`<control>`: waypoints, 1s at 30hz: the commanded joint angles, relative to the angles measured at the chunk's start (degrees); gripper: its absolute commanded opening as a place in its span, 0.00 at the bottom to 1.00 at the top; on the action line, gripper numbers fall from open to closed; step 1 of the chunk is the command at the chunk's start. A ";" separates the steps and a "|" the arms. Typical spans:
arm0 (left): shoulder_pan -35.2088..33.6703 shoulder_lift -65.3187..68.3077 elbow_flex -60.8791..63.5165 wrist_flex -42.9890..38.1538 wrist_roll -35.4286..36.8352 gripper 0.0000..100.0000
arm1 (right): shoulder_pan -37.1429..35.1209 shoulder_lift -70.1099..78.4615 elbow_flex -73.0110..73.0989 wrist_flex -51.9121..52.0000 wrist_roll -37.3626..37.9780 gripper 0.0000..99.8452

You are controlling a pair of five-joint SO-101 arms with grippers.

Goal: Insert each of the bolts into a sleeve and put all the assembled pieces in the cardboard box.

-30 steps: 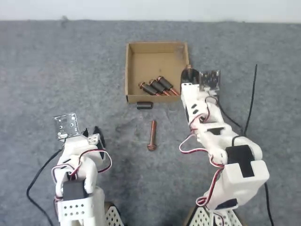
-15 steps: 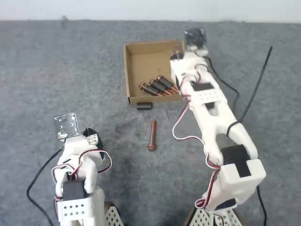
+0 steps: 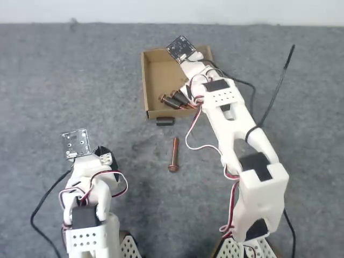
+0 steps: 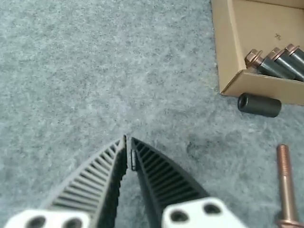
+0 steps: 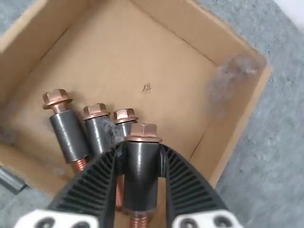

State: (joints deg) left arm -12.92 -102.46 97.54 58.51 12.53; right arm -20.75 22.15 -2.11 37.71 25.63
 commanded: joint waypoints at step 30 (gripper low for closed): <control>0.53 -1.41 -0.92 0.09 -0.53 0.01 | -4.26 -6.55 -14.59 27.65 5.63 0.01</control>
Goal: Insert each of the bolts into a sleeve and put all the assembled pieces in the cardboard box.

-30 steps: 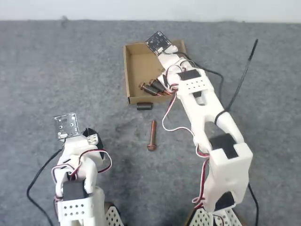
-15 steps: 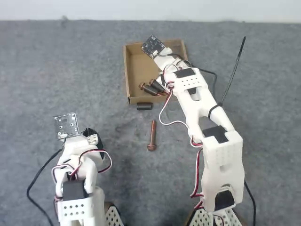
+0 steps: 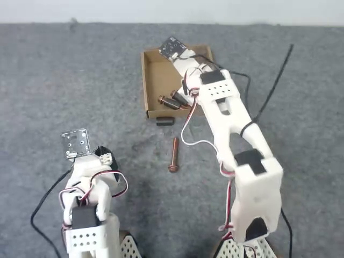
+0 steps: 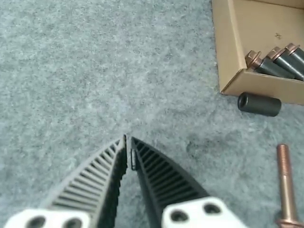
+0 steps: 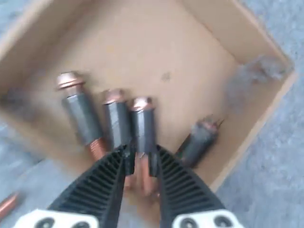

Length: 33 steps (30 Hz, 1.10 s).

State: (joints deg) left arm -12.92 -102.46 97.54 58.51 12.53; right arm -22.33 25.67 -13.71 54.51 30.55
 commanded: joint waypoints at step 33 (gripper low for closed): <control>0.18 -1.49 -0.92 0.35 -0.53 0.01 | -14.46 -1.27 4.75 6.46 16.09 0.02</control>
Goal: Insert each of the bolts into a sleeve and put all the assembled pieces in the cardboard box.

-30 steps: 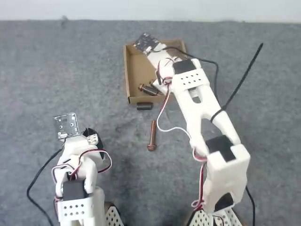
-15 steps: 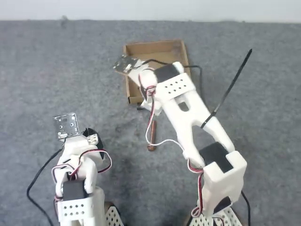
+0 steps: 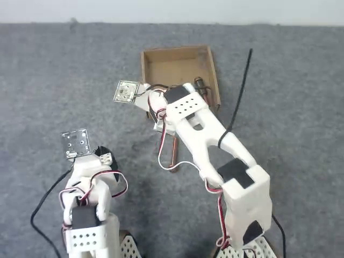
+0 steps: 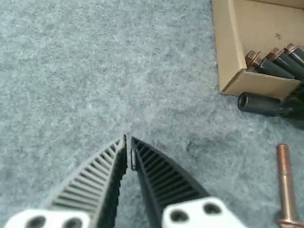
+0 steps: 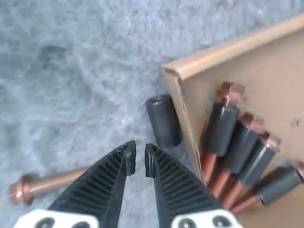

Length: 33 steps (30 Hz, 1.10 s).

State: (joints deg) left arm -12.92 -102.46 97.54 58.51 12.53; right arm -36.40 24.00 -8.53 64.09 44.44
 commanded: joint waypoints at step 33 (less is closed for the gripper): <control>0.44 -1.49 -0.92 0.35 -2.90 0.01 | -0.04 15.16 -8.35 -7.78 3.96 0.14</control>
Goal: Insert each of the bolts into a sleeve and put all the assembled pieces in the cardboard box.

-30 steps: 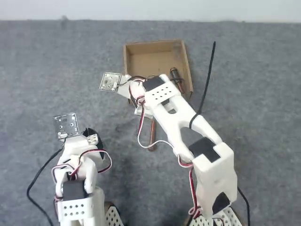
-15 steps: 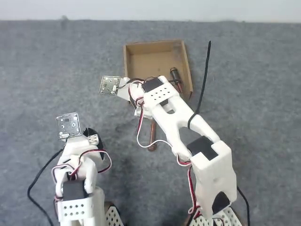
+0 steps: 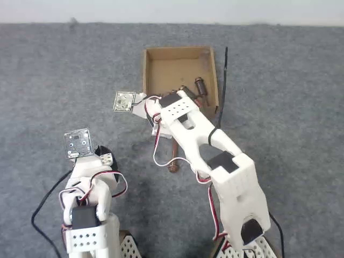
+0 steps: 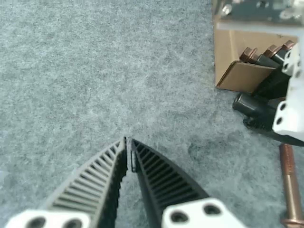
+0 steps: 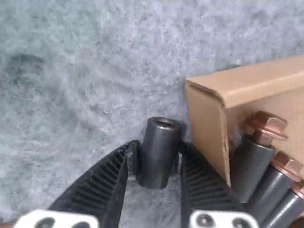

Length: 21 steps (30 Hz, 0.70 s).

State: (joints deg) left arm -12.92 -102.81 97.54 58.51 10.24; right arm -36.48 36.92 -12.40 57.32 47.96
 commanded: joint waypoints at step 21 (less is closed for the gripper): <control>0.53 -1.14 -0.92 0.35 -0.62 0.01 | 1.80 2.86 -8.70 6.73 -0.09 0.01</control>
State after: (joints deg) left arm -12.92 -102.81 97.54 58.51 10.15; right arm -36.48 41.58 -19.87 59.08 47.87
